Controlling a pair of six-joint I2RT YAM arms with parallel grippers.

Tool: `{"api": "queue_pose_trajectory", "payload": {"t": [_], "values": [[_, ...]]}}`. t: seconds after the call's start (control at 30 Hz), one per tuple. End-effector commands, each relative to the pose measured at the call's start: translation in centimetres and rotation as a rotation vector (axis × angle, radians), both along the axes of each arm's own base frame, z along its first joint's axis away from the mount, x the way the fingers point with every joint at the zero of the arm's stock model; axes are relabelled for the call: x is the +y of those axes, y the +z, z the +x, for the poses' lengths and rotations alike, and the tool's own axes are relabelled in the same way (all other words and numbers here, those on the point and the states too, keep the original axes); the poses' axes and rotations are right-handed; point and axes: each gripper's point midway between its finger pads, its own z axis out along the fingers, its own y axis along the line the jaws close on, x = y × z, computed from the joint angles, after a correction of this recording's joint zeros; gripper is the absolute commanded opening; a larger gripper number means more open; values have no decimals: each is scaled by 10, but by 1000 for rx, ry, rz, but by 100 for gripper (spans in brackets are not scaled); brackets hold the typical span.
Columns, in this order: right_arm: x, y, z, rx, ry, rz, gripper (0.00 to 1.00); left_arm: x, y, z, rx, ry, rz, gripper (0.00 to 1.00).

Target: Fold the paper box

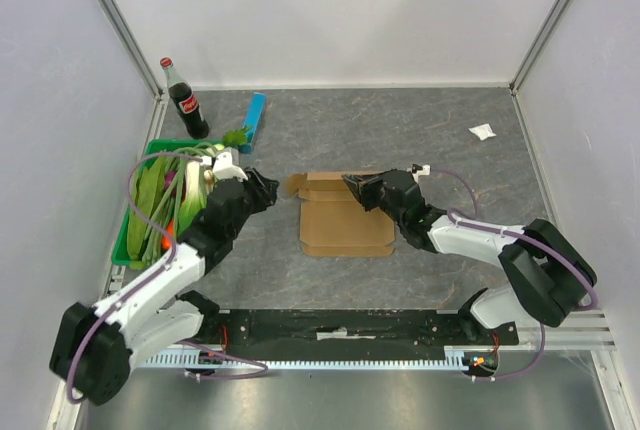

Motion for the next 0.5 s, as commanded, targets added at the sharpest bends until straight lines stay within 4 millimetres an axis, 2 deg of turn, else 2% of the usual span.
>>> {"api": "queue_pose_trajectory", "payload": {"t": [0.0, 0.07, 0.1, 0.17, 0.2, 0.3, 0.4, 0.47], "values": [[-3, 3, 1, -33, 18, 15, 0, 16, -31, 30, 235, 59, -56, 43], [-3, 5, 3, -30, 13, 12, 0, 22, -56, 40, 333, 71, 3, 40], [-3, 5, 3, -27, 14, 11, 0, 20, -52, 50, 321, 70, 15, 40], [-4, 7, 5, -20, 8, 21, 0, 14, -59, 59, 340, 31, 52, 40], [-4, 7, 6, -17, 9, 22, 0, 6, -71, 67, 372, 0, 70, 36], [-4, 7, 9, -10, 1, 26, 0, -5, -97, 74, 437, -53, 93, 35], [-2, 8, 11, -9, 1, 32, 0, -24, -106, 73, 478, -157, 74, 32], [-3, 9, 12, -10, -3, 31, 0, -30, -115, 69, 509, -184, 75, 31]]}}
